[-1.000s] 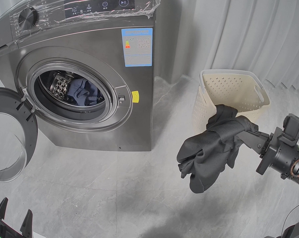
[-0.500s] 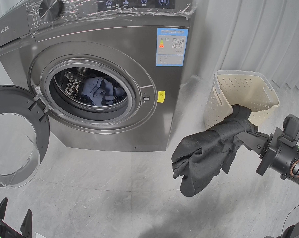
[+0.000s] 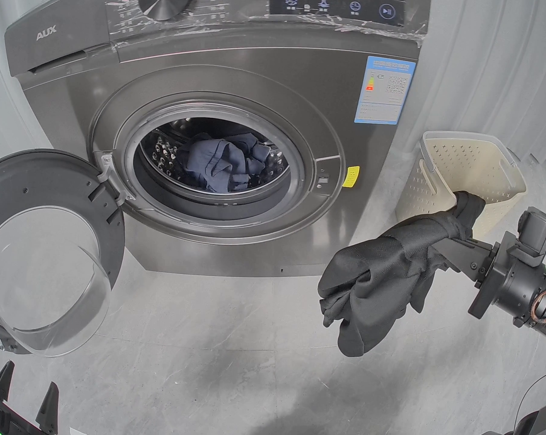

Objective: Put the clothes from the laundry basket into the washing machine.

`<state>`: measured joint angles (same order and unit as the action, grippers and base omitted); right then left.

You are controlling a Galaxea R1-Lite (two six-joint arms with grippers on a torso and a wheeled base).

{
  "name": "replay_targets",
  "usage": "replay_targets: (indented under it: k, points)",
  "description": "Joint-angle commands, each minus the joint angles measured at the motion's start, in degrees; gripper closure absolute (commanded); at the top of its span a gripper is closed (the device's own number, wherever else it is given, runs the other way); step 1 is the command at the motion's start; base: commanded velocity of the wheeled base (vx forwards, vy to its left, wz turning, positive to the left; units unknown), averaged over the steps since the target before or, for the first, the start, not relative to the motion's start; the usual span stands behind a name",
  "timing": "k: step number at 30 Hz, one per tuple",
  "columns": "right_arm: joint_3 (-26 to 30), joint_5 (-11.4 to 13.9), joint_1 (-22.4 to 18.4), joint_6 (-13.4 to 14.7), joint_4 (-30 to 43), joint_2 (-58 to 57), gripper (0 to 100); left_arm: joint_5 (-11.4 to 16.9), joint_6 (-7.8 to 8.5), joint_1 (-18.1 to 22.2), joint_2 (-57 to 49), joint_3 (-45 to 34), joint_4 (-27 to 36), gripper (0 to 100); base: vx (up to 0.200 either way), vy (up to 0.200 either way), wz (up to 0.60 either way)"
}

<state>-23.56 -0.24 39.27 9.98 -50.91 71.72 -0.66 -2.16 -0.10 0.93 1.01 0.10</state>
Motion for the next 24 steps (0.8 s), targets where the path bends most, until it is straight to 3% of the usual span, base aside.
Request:
replay_targets:
  k: [1, 17, 24]
  points:
    - [0.01, -0.02, -0.07, 0.04, 0.02, -0.09, 100, -0.04, 0.05, 0.01, -0.57, -0.92, -0.01, 0, 0.000, 0.000, 0.00]
    - [0.36, 0.07, -0.24, 0.04, 0.02, 0.18, 100, -0.13, 0.05, 0.01, -0.57, -0.92, -0.01, 0, 0.000, 0.000, 0.00]
    - [0.36, 0.07, -0.24, 0.04, 0.11, 0.18, 100, -0.04, -0.04, 0.01, -0.57, -0.84, -0.01, 0, 0.000, 0.200, 0.00]
